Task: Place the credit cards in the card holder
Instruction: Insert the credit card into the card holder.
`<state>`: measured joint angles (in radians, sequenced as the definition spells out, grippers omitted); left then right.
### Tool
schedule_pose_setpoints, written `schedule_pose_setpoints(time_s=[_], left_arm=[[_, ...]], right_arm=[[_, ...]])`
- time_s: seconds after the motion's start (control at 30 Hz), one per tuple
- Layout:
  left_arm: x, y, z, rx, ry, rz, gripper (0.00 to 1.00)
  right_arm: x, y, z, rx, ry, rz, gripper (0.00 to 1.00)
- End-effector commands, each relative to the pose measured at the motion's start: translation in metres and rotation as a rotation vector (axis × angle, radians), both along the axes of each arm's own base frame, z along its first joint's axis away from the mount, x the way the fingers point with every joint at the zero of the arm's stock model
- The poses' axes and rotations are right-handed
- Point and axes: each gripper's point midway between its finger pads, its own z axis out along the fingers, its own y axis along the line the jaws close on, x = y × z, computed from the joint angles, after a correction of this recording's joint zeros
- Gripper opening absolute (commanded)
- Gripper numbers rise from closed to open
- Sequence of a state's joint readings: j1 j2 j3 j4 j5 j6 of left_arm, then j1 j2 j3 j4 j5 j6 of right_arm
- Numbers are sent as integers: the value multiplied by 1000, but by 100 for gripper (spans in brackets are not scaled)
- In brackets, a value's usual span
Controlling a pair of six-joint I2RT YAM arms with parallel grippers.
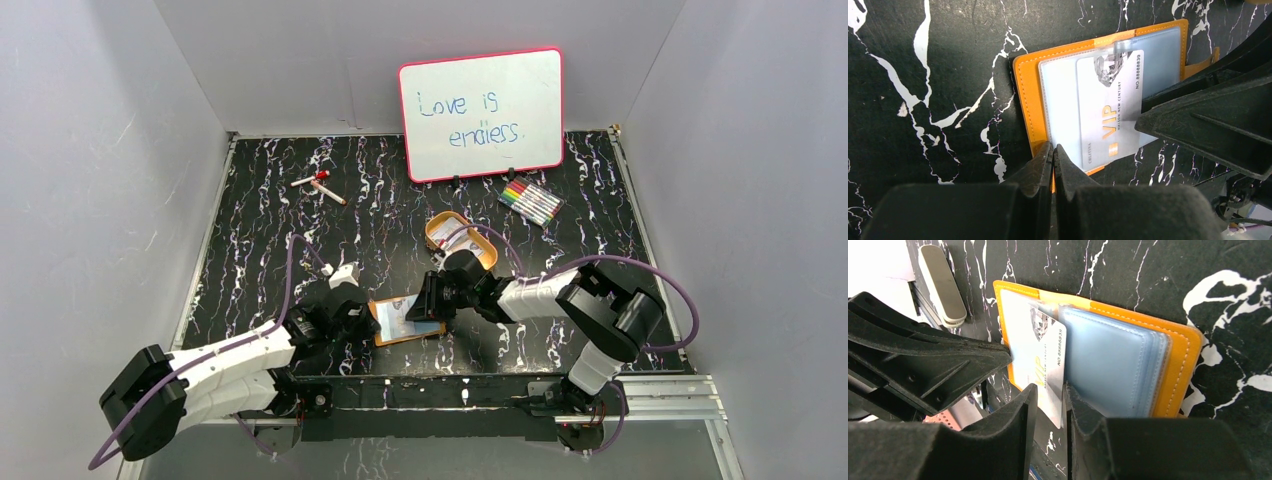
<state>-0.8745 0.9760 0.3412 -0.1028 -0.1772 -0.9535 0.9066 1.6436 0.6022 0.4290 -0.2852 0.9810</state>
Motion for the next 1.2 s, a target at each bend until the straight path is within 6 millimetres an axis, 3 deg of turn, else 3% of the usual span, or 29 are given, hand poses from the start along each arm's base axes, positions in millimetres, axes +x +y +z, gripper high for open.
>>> schedule_pose_setpoints(time_s=[0.0,0.73,1.17], left_arm=[[5,2,4,15,-18,12,0],[1,0,-1,-6,-13,4,0],[8,5,18,-11,-68,26,0]], right_arm=[[5,6,11,-8,-47,22,34],[-9,37,8,-23,-61,167,36],[5,24,8,-175,-138,107,45]])
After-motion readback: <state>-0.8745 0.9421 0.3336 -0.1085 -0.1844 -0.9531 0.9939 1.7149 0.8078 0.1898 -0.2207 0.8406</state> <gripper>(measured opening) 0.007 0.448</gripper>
